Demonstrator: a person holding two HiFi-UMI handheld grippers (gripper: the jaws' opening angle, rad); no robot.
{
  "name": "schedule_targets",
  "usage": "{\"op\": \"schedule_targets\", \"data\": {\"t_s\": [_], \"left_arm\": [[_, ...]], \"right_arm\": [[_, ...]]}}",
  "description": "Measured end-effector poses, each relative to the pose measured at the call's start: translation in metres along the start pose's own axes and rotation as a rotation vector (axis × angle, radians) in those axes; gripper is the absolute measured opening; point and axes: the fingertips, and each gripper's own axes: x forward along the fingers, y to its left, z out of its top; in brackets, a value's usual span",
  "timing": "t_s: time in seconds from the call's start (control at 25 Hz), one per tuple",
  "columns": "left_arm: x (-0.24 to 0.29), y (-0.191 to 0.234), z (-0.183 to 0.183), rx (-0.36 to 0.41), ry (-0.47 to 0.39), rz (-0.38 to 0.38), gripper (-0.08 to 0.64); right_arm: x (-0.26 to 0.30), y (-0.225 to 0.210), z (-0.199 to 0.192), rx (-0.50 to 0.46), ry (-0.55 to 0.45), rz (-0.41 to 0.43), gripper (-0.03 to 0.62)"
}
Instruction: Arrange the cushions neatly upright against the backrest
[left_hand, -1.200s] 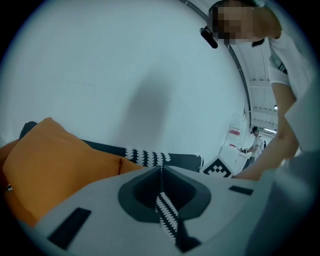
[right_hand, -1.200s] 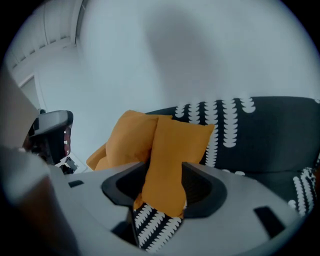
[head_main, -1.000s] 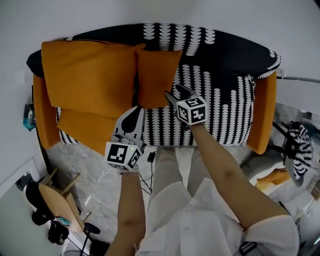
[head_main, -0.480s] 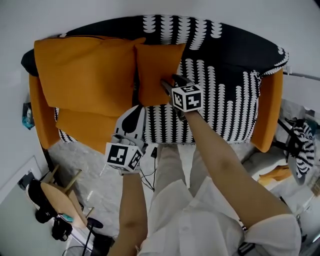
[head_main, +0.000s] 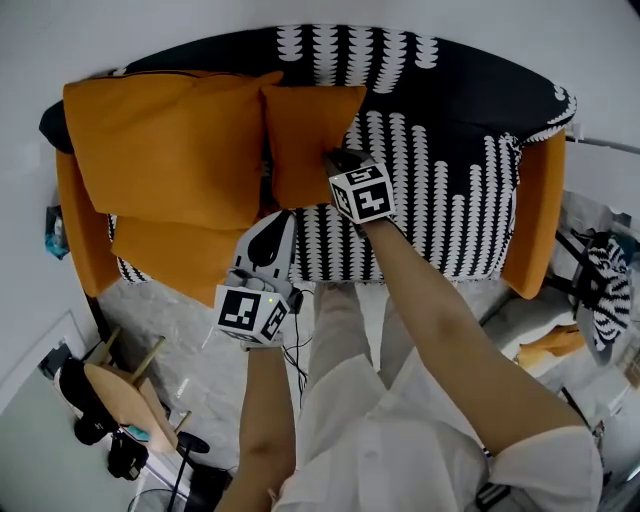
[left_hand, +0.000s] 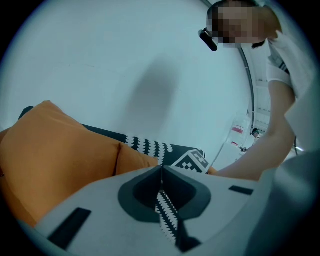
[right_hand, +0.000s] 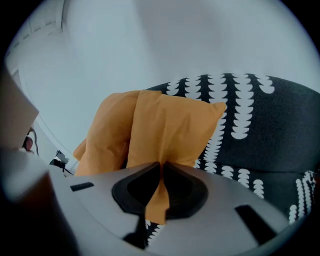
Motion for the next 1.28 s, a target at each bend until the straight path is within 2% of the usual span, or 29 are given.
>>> {"op": "schedule_targets", "data": {"t_s": [0.12, 0.24, 0.4, 0.52, 0.72, 1.04, 1.28], "left_arm": [[0.0, -0.009, 0.001, 0.003, 0.004, -0.012, 0.023], [0.002, -0.018, -0.001, 0.003, 0.011, -0.023, 0.023], [0.008, -0.033, 0.001, 0.011, 0.017, -0.043, 0.023], [0.018, -0.05, 0.005, 0.021, 0.016, -0.067, 0.023], [0.045, -0.093, 0.014, 0.032, 0.011, -0.125, 0.023], [0.095, -0.175, 0.009, 0.046, 0.047, -0.235, 0.023], [0.134, -0.213, 0.005, 0.058, 0.076, -0.279, 0.023]], "right_arm": [[-0.01, 0.003, 0.002, -0.038, -0.011, -0.004, 0.025], [-0.026, 0.003, 0.006, -0.12, -0.015, -0.018, 0.02], [-0.053, -0.008, 0.009, -0.28, 0.003, -0.044, 0.017], [-0.078, -0.031, 0.008, -0.452, 0.039, -0.081, 0.014], [-0.129, -0.091, -0.003, -0.686, 0.115, -0.149, 0.011], [-0.212, -0.211, -0.009, -0.948, 0.227, -0.286, 0.011], [-0.235, -0.295, -0.01, -1.145, 0.335, -0.378, 0.011]]}}
